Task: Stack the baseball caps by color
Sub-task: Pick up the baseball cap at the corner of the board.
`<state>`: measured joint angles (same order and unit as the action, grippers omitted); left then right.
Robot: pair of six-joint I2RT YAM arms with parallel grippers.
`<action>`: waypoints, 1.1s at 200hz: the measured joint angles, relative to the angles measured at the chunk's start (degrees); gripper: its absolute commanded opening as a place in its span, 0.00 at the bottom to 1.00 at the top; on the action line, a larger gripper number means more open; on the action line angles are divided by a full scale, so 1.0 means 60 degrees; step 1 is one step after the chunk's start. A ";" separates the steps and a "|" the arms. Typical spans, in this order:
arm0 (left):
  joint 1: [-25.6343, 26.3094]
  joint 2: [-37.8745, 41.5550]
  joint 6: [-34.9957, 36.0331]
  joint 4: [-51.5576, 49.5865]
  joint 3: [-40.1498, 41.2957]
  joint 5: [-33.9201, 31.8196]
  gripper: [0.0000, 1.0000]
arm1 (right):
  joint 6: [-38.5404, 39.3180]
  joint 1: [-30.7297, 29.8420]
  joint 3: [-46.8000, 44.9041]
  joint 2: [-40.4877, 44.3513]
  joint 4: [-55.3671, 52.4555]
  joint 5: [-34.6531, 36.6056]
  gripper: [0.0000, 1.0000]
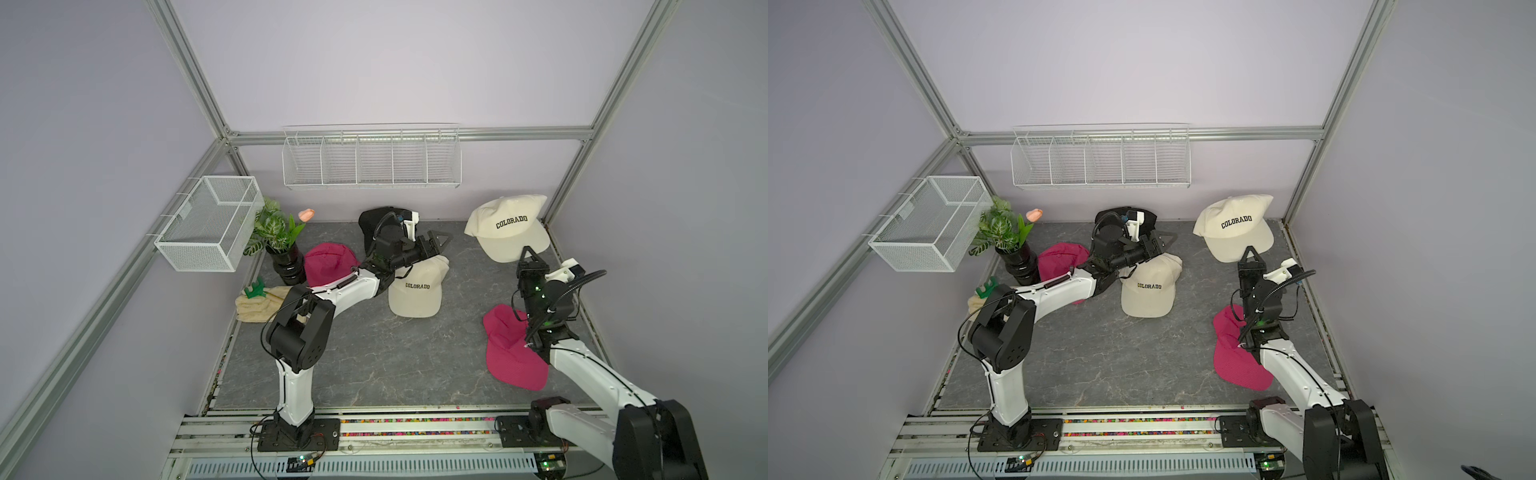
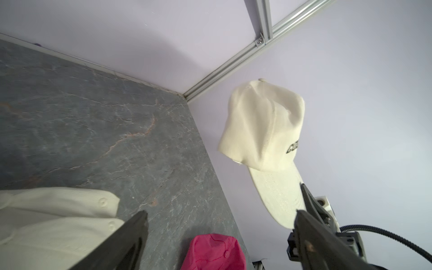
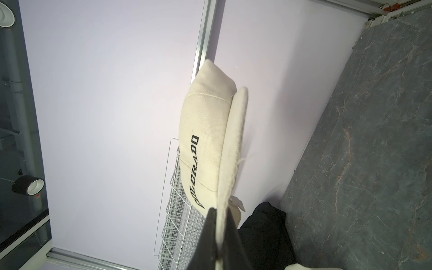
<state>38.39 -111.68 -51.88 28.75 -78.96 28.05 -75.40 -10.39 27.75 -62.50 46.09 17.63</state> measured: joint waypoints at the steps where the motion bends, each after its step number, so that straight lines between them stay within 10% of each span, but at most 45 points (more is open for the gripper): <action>1: 0.0011 -0.0022 -0.0015 0.0036 -0.0015 0.0033 0.97 | 0.0000 -0.0007 0.0000 -0.0004 0.0000 -0.0004 0.07; 121: 0.0532 -0.1002 -0.1694 0.2623 -0.0685 0.1075 0.92 | 0.0415 -0.1854 0.0164 -0.2681 0.3537 0.0146 0.06; 220: 0.0543 -0.1038 -0.1923 0.2772 -0.0681 0.0900 0.87 | 0.0805 -0.2025 0.0543 -0.2280 0.4255 0.0528 0.06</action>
<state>41.65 -117.91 -63.42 45.39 -83.05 33.45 -70.57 -22.55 31.00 -76.18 71.61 20.80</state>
